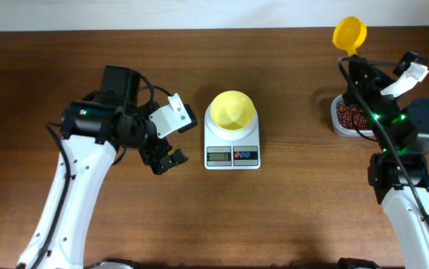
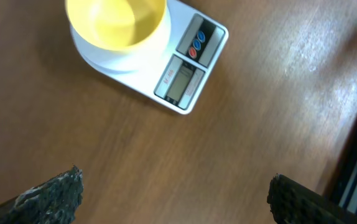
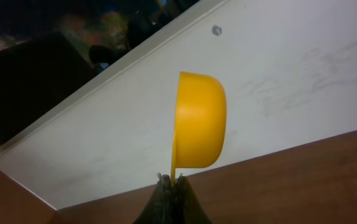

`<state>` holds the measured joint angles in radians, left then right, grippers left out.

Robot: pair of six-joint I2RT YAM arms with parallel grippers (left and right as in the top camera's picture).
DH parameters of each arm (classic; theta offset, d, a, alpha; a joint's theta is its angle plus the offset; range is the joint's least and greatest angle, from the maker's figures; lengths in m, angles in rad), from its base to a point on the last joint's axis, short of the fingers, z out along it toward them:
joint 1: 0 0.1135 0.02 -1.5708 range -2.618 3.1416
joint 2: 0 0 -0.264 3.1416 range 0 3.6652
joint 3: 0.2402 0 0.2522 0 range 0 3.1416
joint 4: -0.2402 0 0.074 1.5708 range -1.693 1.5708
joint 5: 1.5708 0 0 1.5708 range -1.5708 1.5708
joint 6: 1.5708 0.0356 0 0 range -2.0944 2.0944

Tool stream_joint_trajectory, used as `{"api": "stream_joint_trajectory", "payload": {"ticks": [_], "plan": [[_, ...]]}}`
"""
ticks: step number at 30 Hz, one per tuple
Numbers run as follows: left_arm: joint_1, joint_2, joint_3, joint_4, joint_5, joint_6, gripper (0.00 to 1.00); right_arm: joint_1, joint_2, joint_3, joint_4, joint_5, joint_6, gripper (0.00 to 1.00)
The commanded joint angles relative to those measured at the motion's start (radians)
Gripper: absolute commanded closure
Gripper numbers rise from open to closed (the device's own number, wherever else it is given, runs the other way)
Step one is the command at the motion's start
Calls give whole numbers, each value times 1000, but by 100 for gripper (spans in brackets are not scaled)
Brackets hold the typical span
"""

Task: Scoop item into bowl and weigh 50g on scale
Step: 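Move the yellow scoop with the right gripper over the bean tub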

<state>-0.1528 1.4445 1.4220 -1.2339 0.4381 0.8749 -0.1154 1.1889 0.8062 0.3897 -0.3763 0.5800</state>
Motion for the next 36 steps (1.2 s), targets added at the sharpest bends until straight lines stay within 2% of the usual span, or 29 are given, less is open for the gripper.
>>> {"api": "stream_joint_trajectory", "payload": {"ticks": [1,18,21,27,29,32,33,36], "plan": [[5,15,-24,4,19,16,1,-3,-2,15,3,-17,5,96],[5,15,-24,6,10,16,1,-3,-2,15,-38,-50,5,96],[5,15,-24,6,10,16,1,-3,-2,15,-55,-172,5,96],[5,15,-24,6,11,16,1,-4,-2,15,-58,-568,6,96],[5,15,-24,6,10,16,1,-4,-2,15,-61,-687,89,96],[5,15,-24,6,11,16,1,-4,-2,15,-65,-697,308,96],[5,15,-24,6,10,16,1,-4,-2,15,-66,-686,304,96],[5,15,-24,6,10,16,1,-3,-2,14,-146,-581,160,96]]}}
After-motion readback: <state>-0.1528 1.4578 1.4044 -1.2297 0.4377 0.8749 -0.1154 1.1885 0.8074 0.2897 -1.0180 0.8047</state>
